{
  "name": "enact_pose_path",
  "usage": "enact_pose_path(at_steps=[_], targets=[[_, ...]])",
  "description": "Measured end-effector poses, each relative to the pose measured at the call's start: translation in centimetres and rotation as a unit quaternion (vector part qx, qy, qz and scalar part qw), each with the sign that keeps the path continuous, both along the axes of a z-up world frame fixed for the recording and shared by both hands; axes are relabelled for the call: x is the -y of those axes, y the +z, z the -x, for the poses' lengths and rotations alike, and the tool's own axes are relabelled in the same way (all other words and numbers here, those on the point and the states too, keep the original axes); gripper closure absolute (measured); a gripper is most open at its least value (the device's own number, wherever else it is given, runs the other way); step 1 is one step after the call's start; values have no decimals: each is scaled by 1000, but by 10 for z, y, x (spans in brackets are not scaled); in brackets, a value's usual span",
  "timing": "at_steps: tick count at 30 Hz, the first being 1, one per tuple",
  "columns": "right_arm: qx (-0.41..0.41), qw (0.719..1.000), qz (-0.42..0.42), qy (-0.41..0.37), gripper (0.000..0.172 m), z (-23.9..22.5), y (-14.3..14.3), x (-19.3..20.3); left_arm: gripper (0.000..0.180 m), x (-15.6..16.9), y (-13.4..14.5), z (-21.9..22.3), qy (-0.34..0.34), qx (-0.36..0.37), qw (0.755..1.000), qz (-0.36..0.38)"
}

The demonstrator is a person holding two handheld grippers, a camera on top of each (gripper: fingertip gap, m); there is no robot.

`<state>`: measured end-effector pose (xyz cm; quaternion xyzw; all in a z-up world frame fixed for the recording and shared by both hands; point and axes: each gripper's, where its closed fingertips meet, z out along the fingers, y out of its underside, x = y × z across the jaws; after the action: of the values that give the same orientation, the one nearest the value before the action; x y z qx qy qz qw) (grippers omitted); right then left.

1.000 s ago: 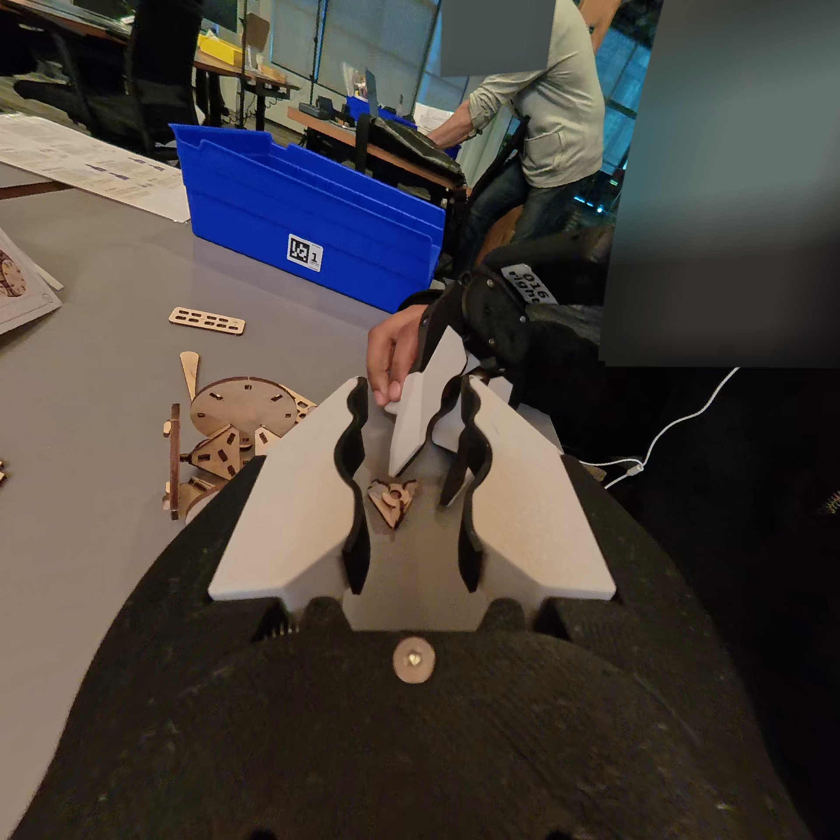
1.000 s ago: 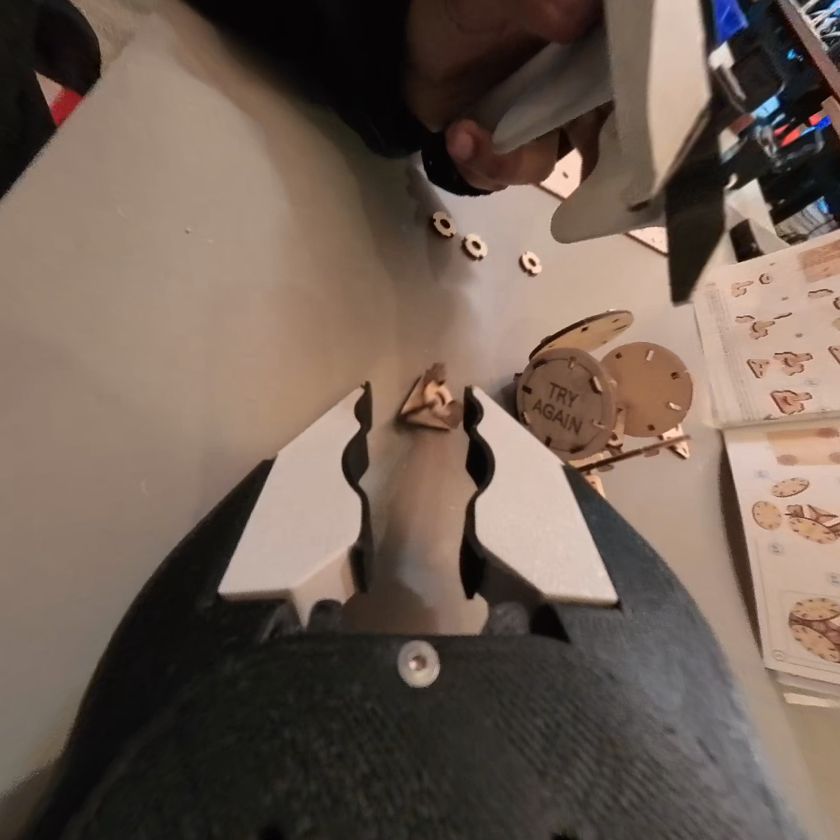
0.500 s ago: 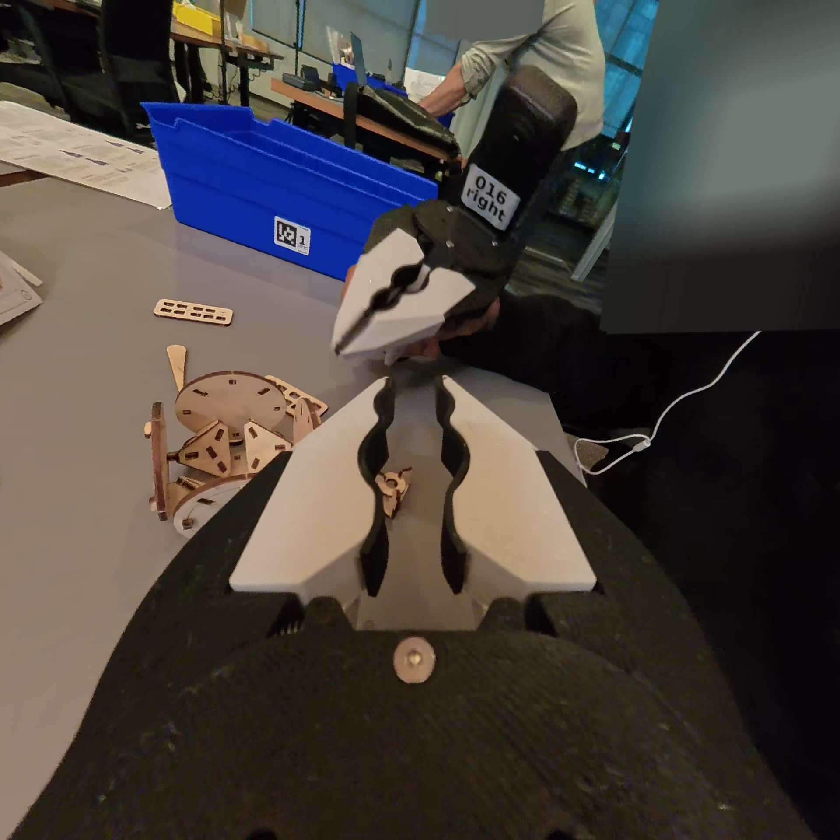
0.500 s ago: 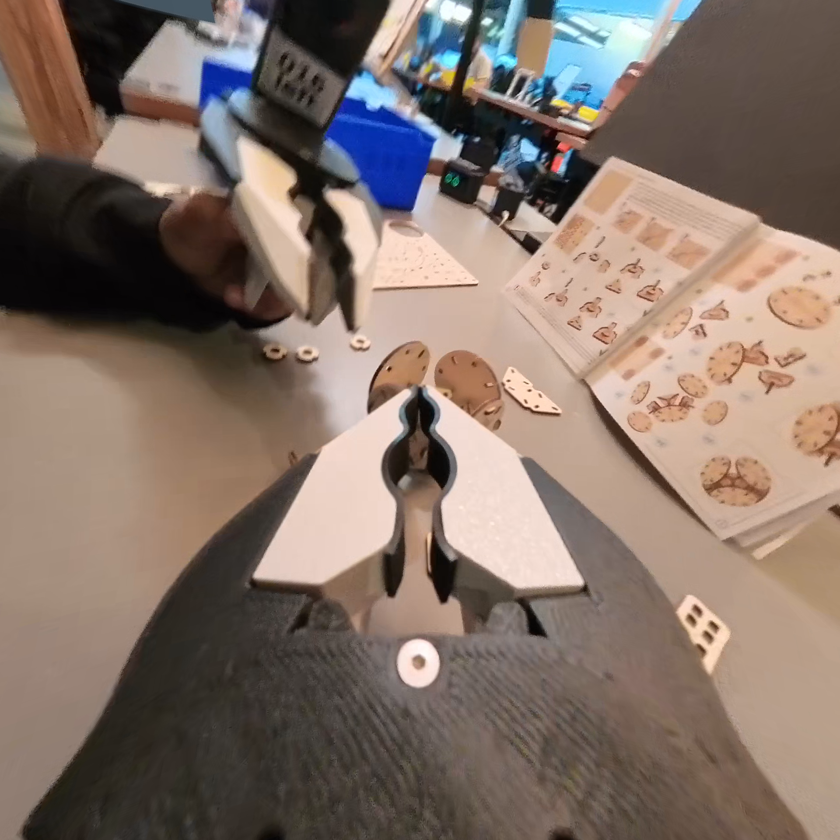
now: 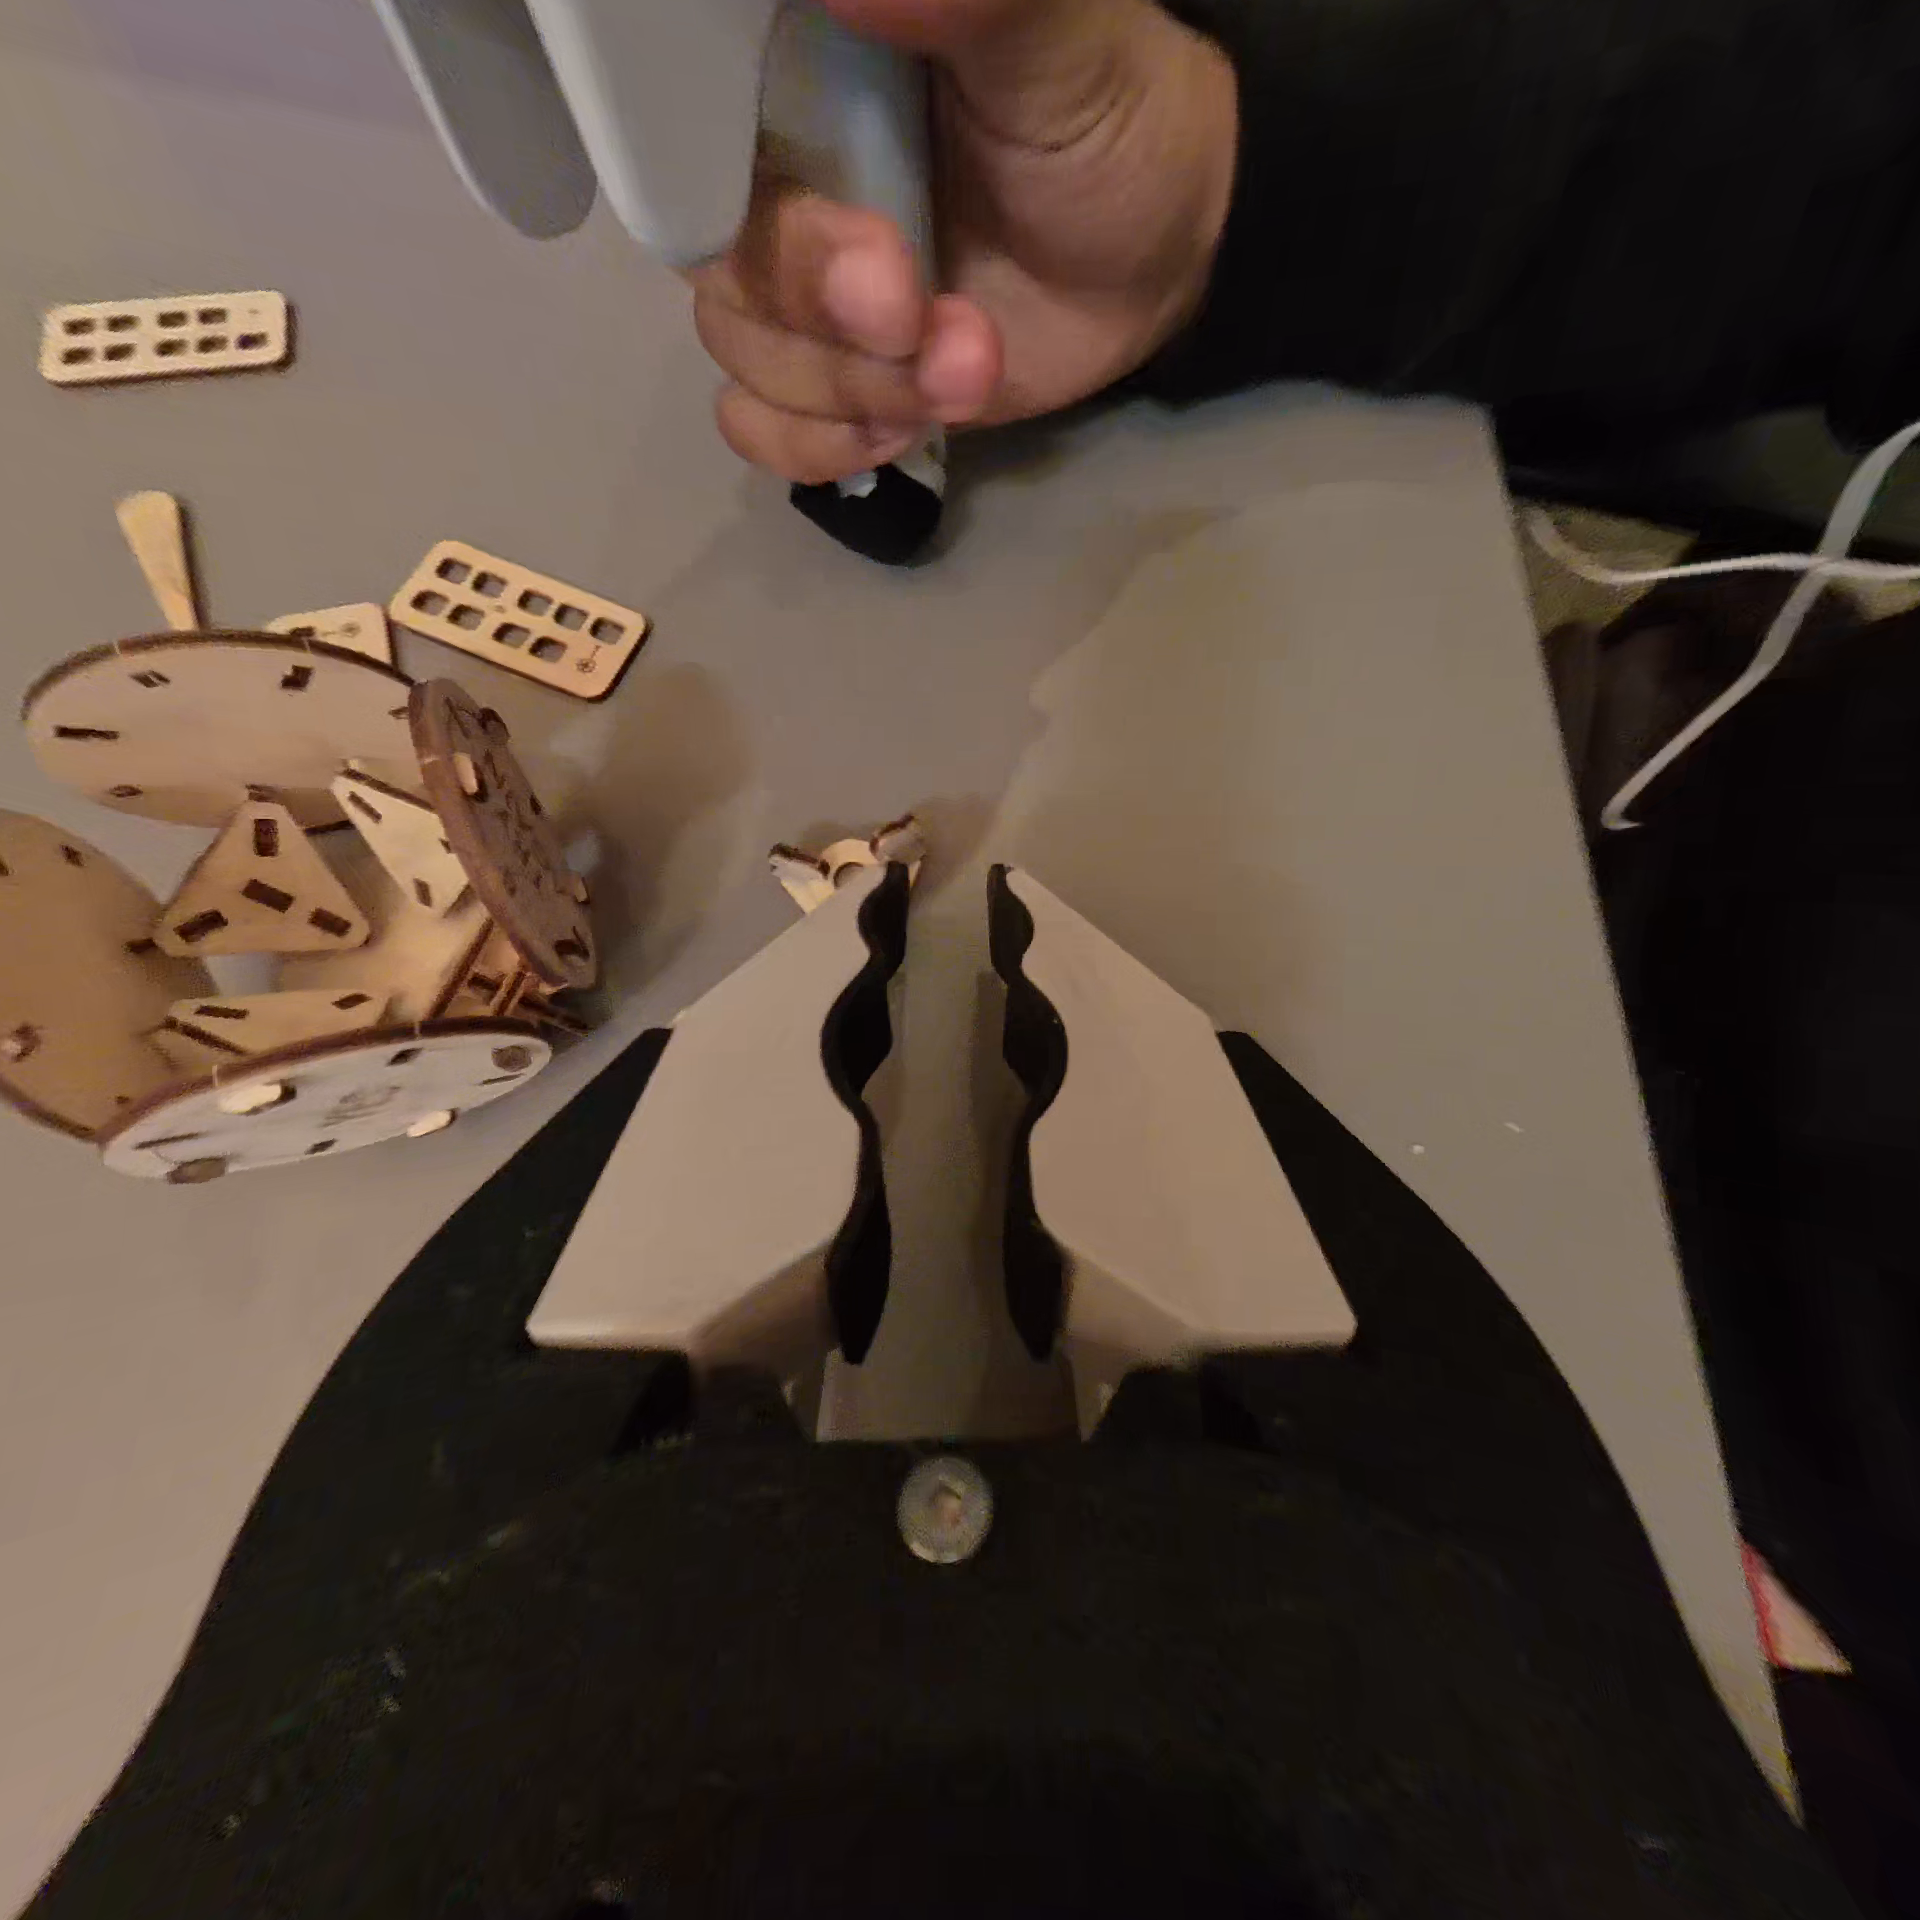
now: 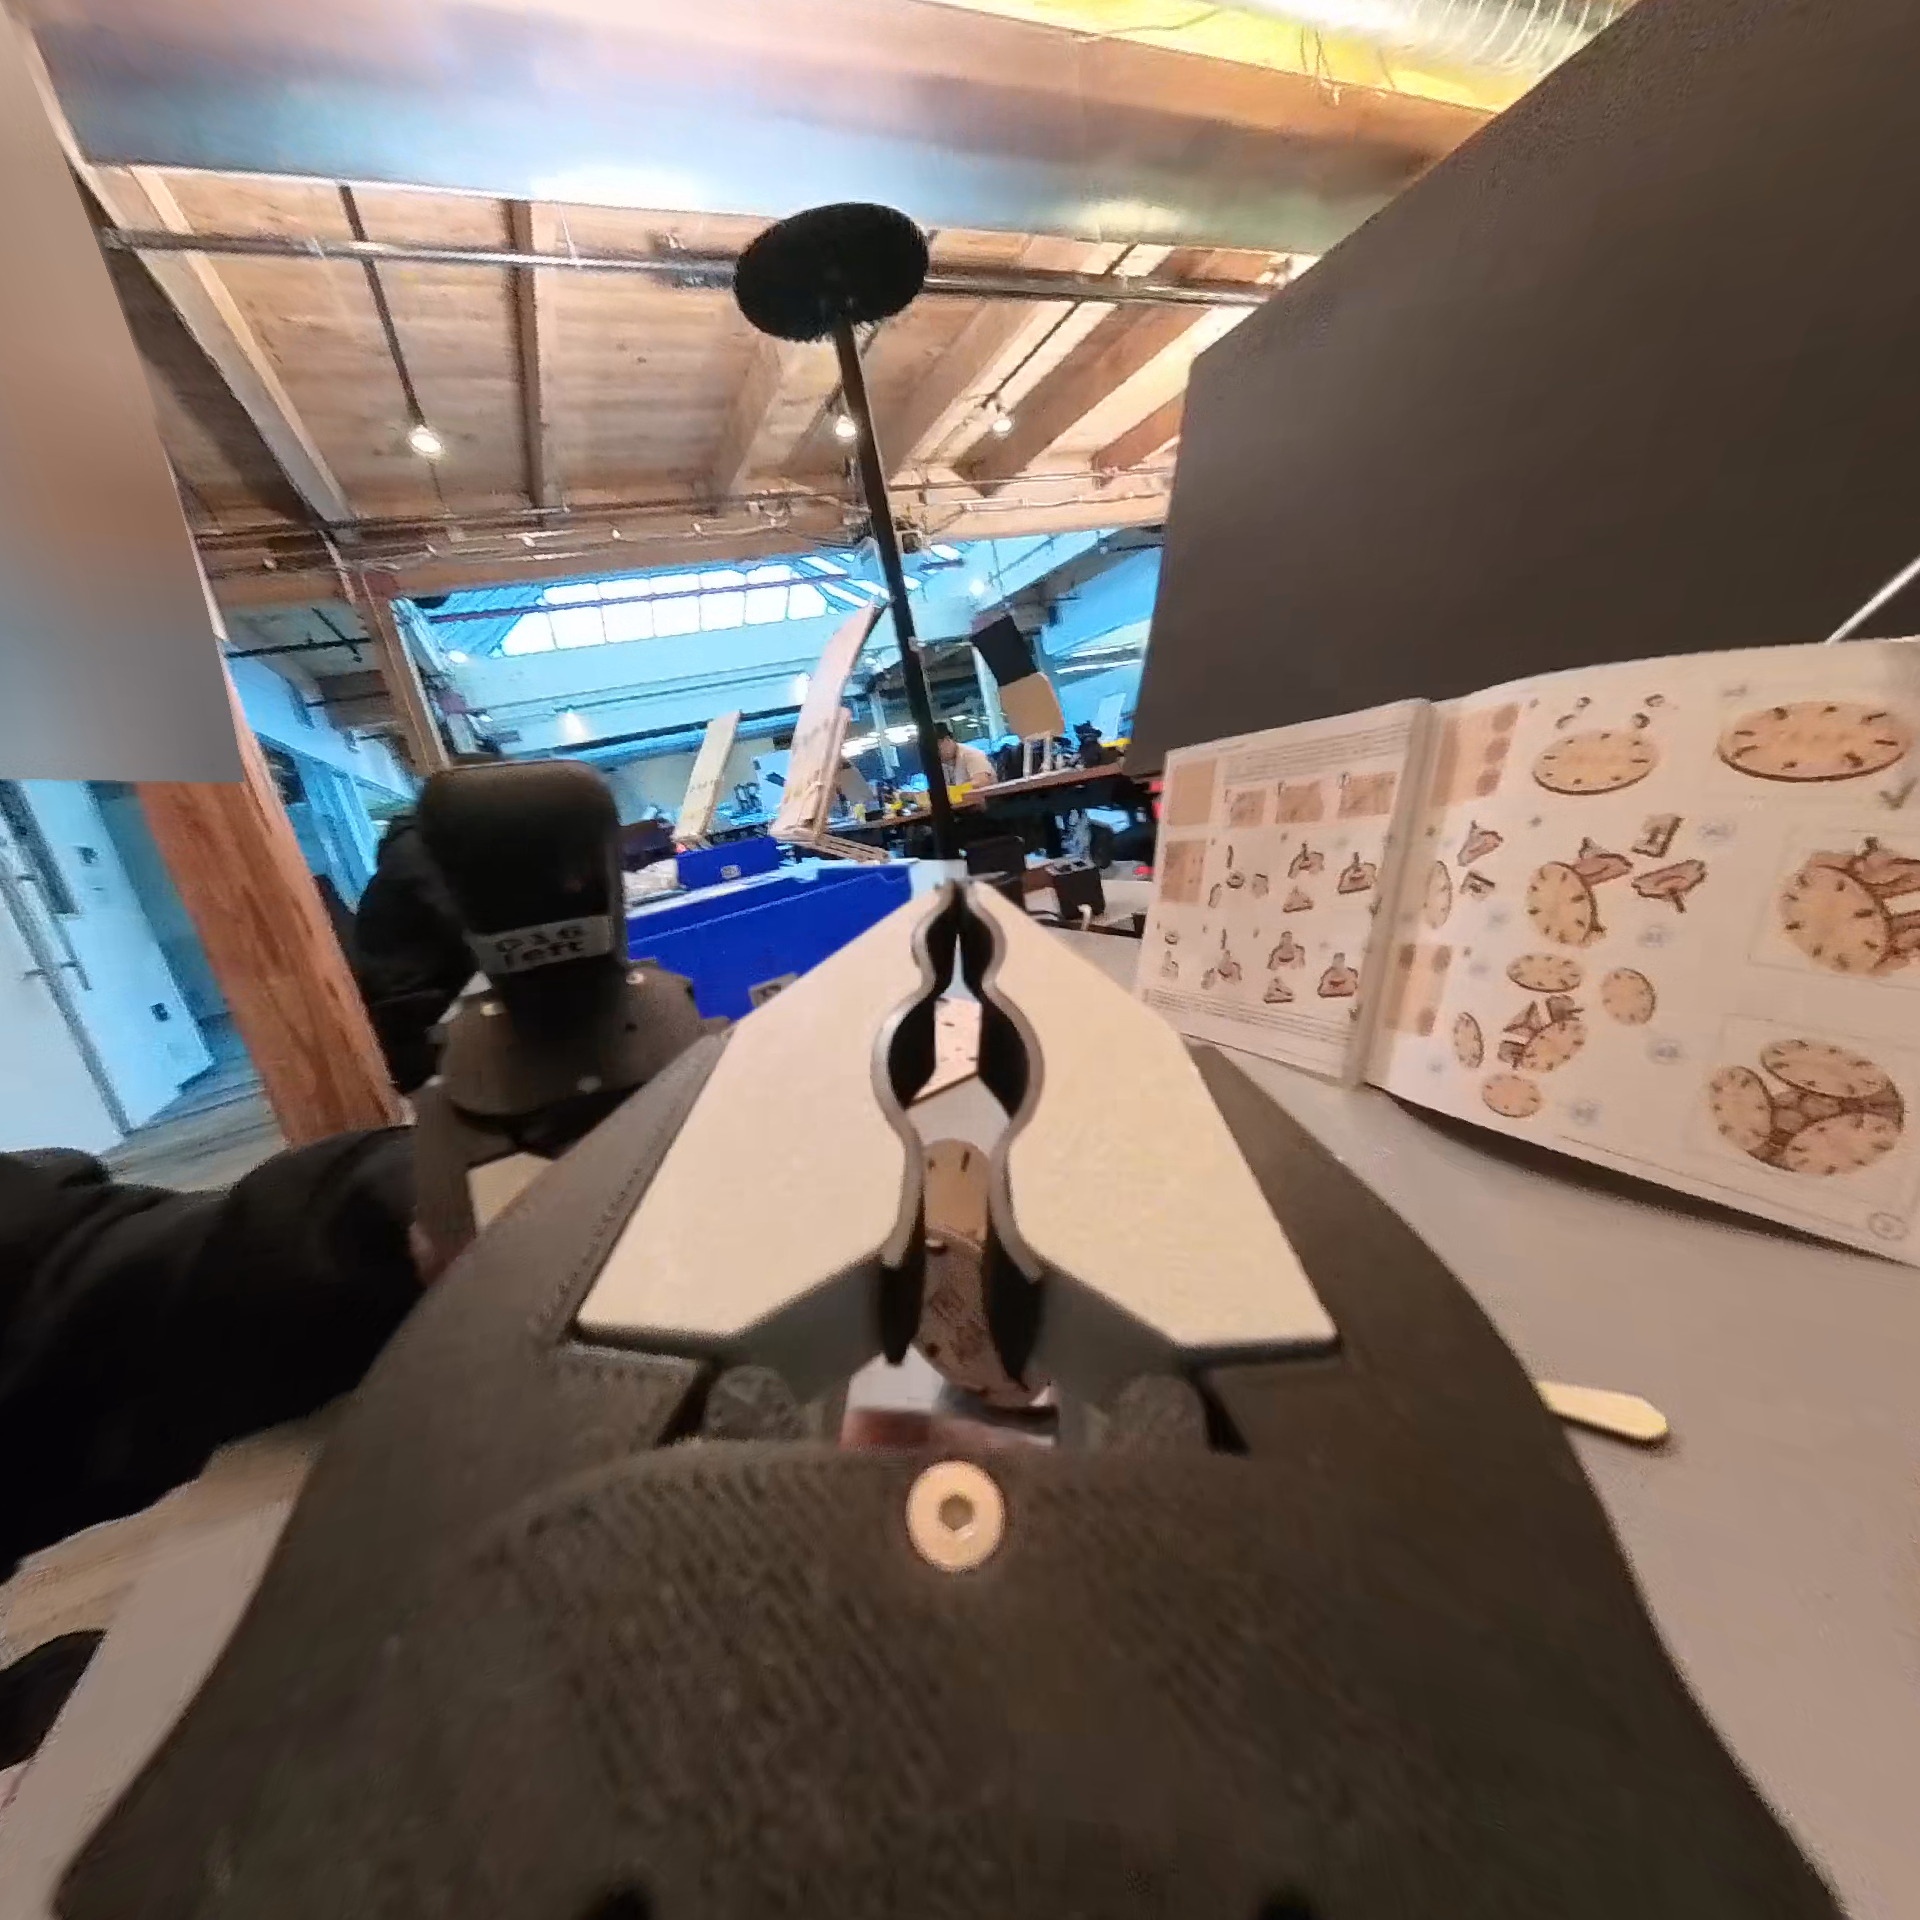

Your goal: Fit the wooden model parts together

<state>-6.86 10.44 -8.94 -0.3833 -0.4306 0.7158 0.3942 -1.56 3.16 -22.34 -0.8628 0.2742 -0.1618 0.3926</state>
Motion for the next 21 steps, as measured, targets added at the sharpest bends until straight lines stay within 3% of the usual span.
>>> enact_pose_path(at_steps=[4, 12, 17, 21], targets=[[-19, 999, -10, -37, 172, -5, 6, 10, 170, -7, -2, 10, 27, -99, 994, -43], [-64, 991, 36, -113, 172, -25, 22, -2, 164, -2, -12, 16, 28, -70, 997, -11], [-49, 990, 55, -122, 172, -23, 16, -18, 180, -3, -14, 15, 36, -25, 999, 10], [-56, 988, 52, -131, 172, -27, 18, -25, 180, -4, 11, 1, 29, 96, 995, 4]])
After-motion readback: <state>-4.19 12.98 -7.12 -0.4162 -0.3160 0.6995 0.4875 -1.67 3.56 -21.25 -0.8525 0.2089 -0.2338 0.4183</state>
